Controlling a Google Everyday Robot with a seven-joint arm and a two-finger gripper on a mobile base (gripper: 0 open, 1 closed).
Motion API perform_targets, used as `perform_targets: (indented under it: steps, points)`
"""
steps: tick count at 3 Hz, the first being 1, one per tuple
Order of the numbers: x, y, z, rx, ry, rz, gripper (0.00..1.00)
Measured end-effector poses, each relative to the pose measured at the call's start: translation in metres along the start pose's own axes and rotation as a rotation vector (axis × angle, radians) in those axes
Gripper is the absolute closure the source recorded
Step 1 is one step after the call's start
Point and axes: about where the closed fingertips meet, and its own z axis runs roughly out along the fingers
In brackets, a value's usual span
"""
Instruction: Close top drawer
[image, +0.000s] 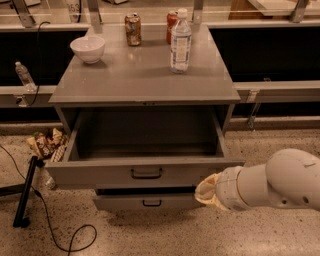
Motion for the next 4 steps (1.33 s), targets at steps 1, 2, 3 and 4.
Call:
perform_targets:
  steps: [1, 2, 3, 4]
  points:
    - [0.006, 0.001, 0.017, 0.036, -0.021, -0.035, 1.0]
    - [0.008, -0.006, 0.034, 0.083, -0.047, -0.092, 1.0]
    - [0.012, -0.019, 0.049, 0.149, -0.062, -0.15, 1.0]
    - [0.019, -0.035, 0.068, 0.188, -0.063, -0.206, 1.0]
